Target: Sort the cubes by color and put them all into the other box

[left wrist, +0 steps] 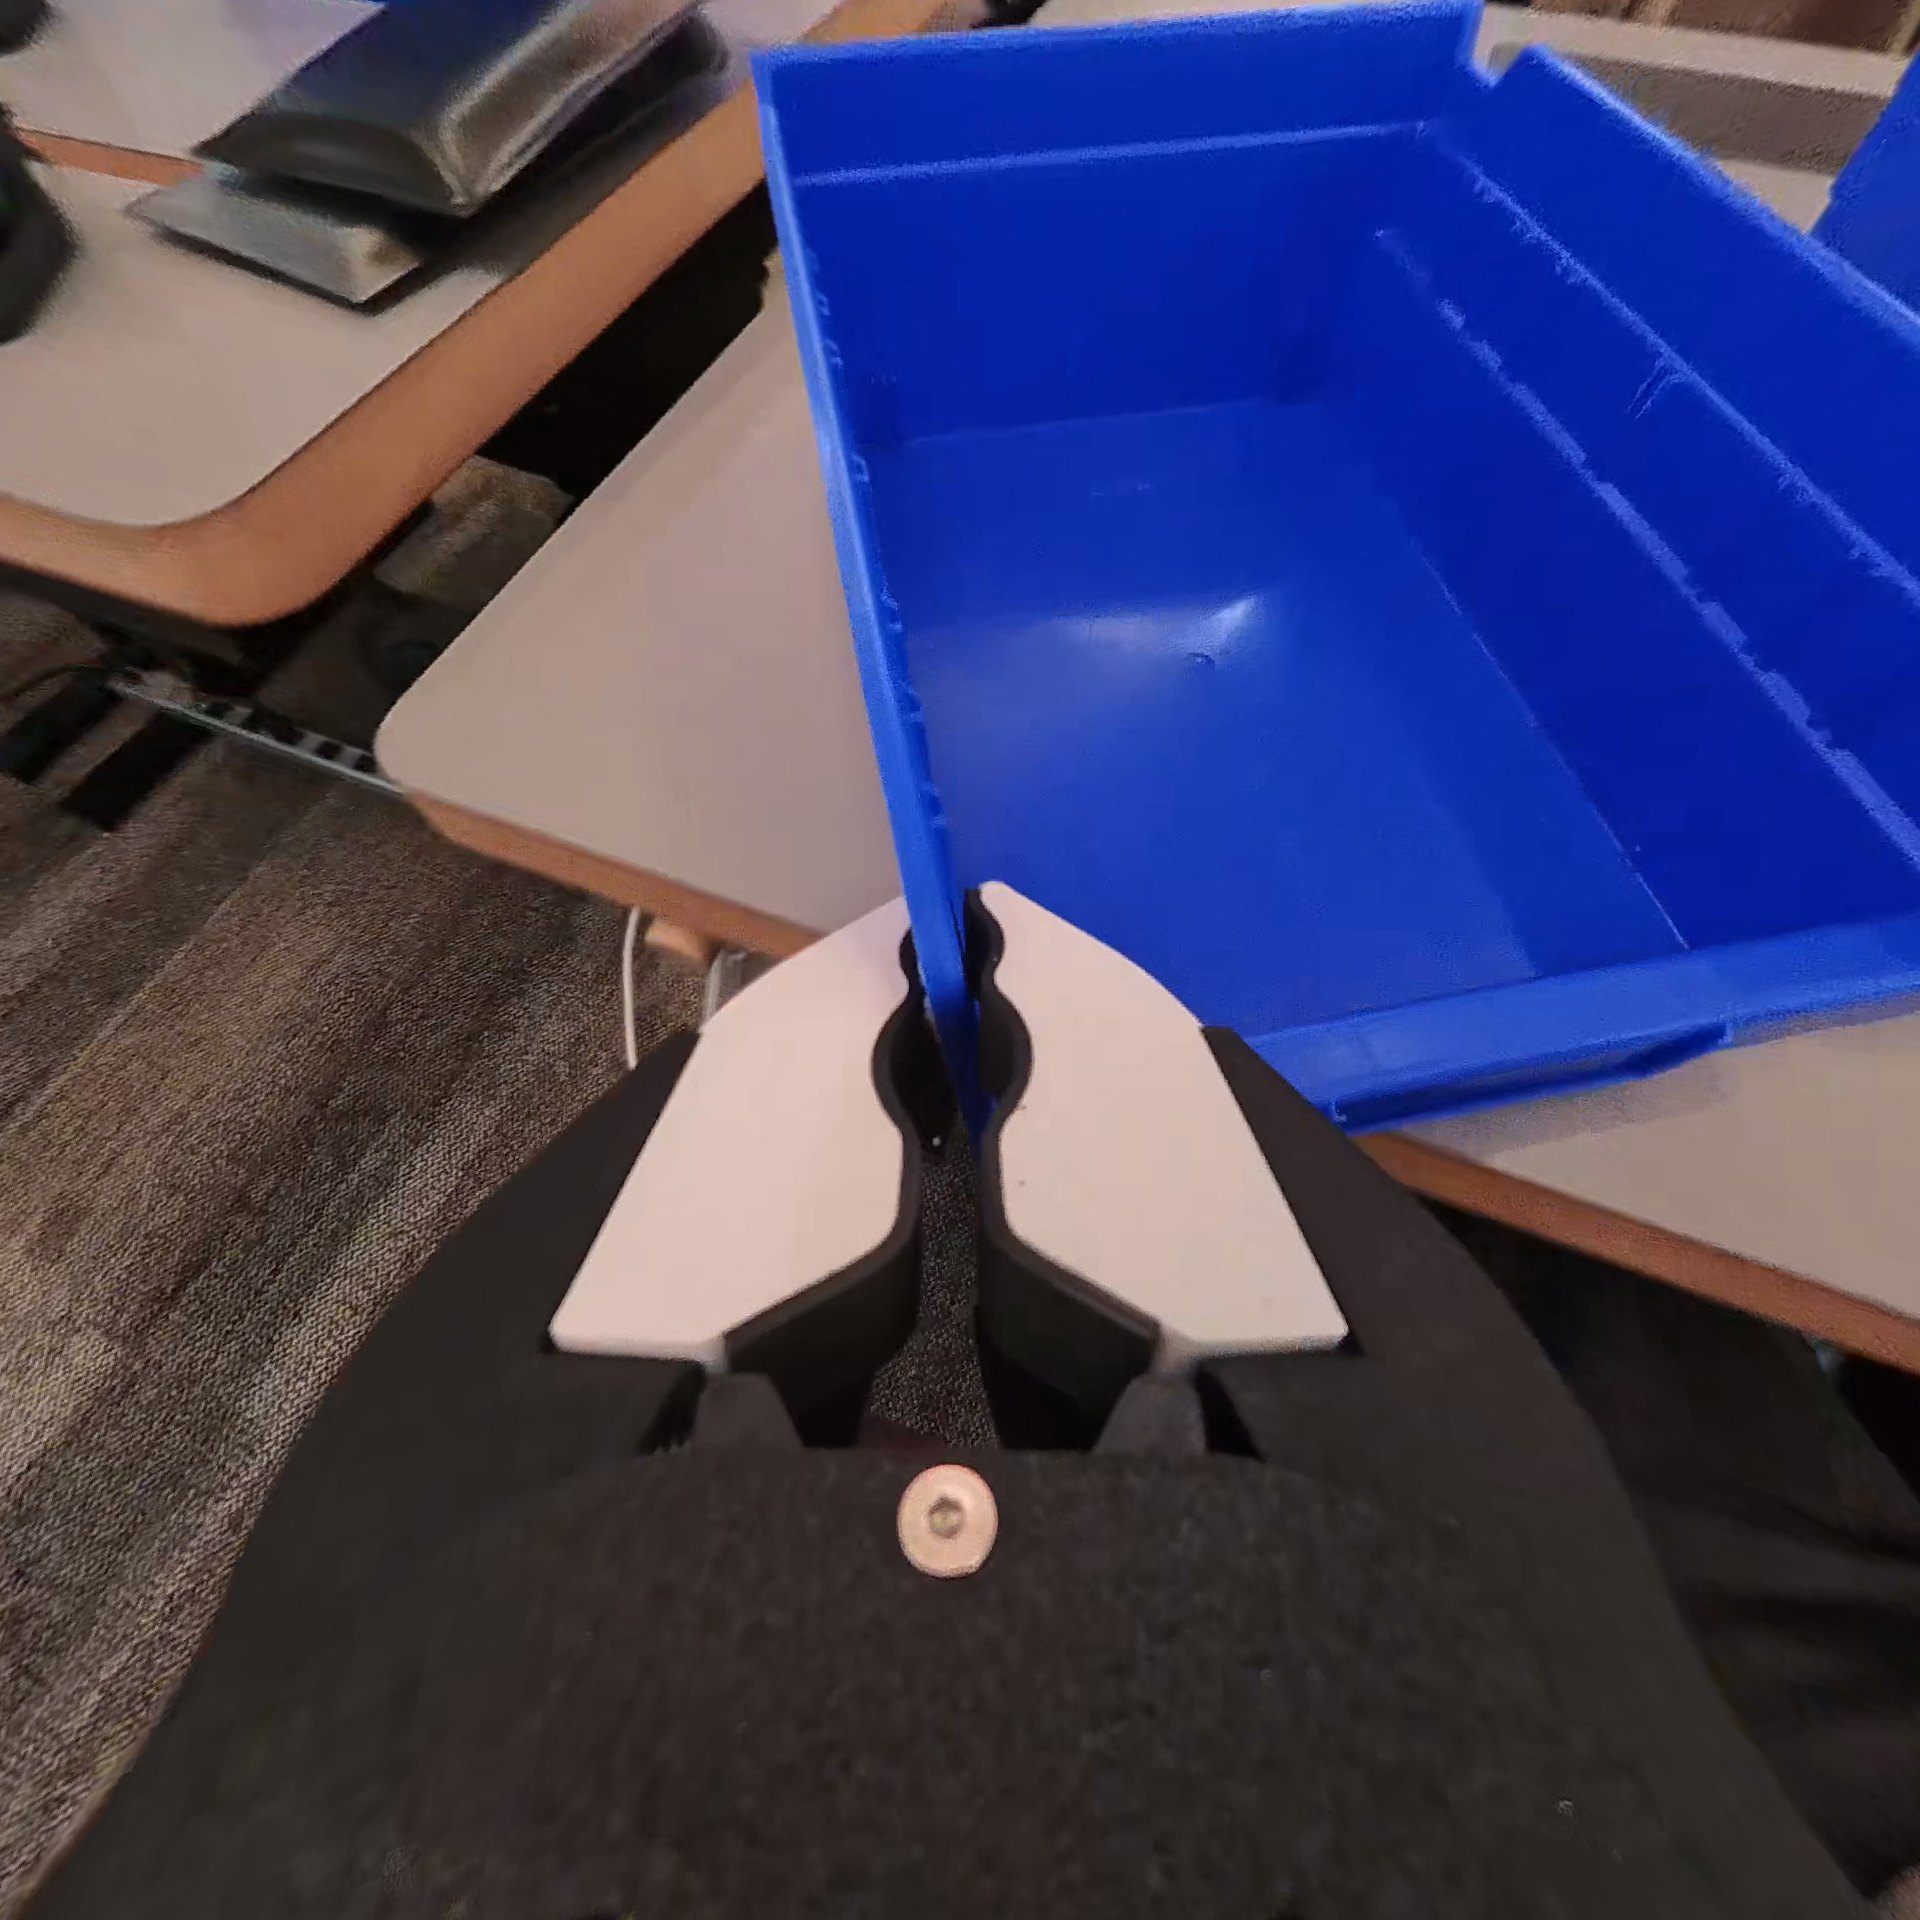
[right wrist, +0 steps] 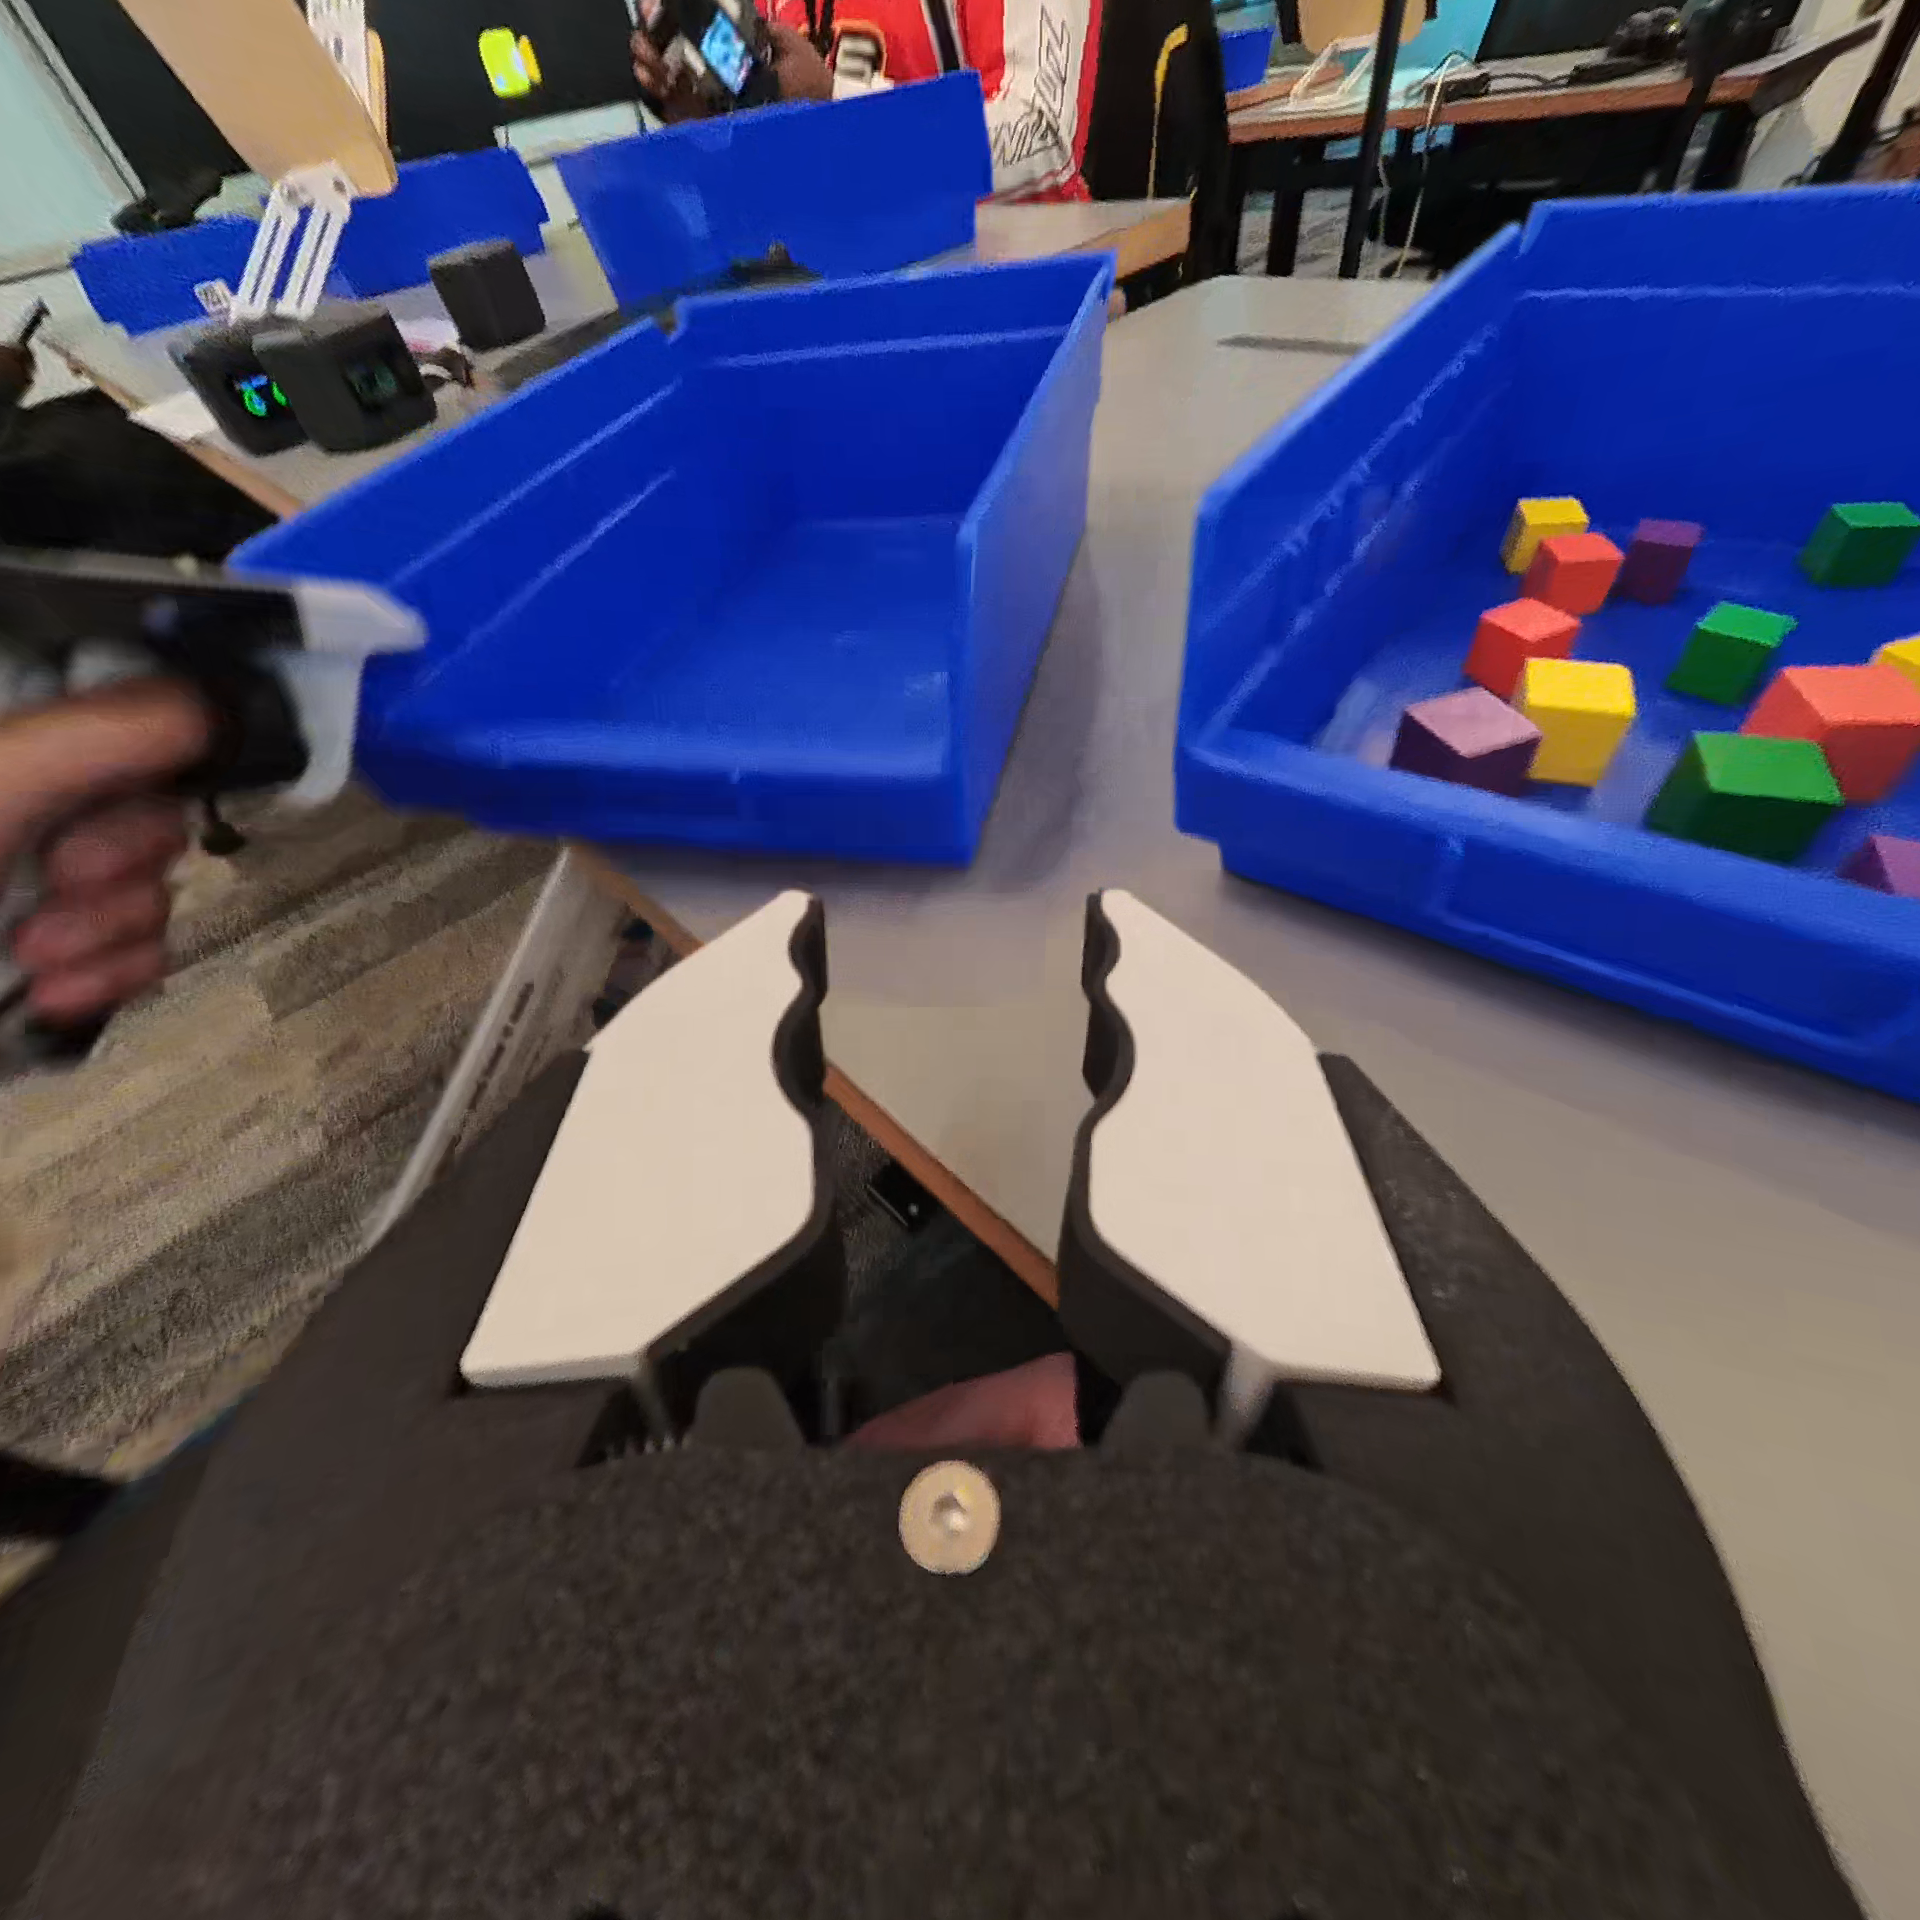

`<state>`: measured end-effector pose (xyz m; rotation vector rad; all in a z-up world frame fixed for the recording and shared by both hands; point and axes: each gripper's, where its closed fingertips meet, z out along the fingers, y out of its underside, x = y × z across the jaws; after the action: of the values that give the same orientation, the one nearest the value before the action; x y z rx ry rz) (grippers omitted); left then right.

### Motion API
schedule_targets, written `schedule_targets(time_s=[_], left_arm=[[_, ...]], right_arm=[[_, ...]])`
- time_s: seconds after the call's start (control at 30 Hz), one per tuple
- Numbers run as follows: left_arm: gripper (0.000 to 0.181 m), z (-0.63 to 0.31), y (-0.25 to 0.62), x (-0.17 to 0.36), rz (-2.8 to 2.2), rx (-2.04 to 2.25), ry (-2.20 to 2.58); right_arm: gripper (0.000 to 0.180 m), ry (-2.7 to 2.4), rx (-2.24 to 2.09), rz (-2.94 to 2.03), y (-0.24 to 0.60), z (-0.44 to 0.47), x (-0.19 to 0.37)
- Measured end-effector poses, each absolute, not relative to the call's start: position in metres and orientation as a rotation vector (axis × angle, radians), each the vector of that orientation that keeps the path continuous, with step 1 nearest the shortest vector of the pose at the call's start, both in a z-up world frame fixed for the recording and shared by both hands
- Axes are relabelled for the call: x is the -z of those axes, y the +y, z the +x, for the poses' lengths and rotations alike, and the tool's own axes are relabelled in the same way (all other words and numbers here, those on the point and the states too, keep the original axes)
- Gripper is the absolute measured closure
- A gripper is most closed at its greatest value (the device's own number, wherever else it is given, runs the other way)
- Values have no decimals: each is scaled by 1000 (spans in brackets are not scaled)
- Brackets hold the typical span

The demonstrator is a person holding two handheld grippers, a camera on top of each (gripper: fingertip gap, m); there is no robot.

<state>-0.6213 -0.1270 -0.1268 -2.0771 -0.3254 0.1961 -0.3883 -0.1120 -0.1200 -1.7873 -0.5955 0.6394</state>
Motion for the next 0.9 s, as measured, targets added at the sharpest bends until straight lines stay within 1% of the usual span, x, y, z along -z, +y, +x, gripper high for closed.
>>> schedule_targets(time_s=[0.1, 0.17, 0.2, 0.23, 0.27, 0.3, 0.33, 0.43, 0.5, 0.63, 0.73, 0.8, 0.9], left_arm=[[176, -613, -155, 127, -2042, -215, -340], [176, -609, -166, 127, -2031, -234, -327], [176, -606, -169, 127, -2031, -242, -315], [175, -603, -172, 127, -2032, -243, -301], [175, -599, -173, 127, -2027, -243, -292], [175, -595, -175, 125, -2018, -256, -277], [174, -591, -177, 121, -2003, -287, -255], [175, -570, -186, 94, -1895, -370, -220], [174, -553, -193, 62, -1778, -404, -187], [175, -494, -190, -19, -1542, -404, -67], [174, -426, -158, -66, -1449, -318, 84], [173, -370, -129, -84, -1434, -241, 198], [172, -275, -88, -91, -1443, -140, 338]], right_arm=[[131, -560, -589, -1788, -92, -411, 115], [133, -543, -619, -1809, -79, -424, 117], [138, -592, -686, -1842, -80, -435, 123], [153, -627, -712, -1897, -80, -442, 132], [155, -634, -753, -1921, -80, -446, 134], [167, -596, -724, -1918, -75, -442, 132], [173, -602, -669, -1893, -72, -437, 128], [177, -567, -603, -1816, -75, -420, 112], [177, -523, -619, -1723, -82, -403, 86], [177, -395, -579, -1513, -92, -341, 5], [177, -271, -482, -1420, -85, -263, -51], [177, -209, -376, -1404, -77, -200, -77], [177, -107, -227, -1442, -64, -99, -95]])
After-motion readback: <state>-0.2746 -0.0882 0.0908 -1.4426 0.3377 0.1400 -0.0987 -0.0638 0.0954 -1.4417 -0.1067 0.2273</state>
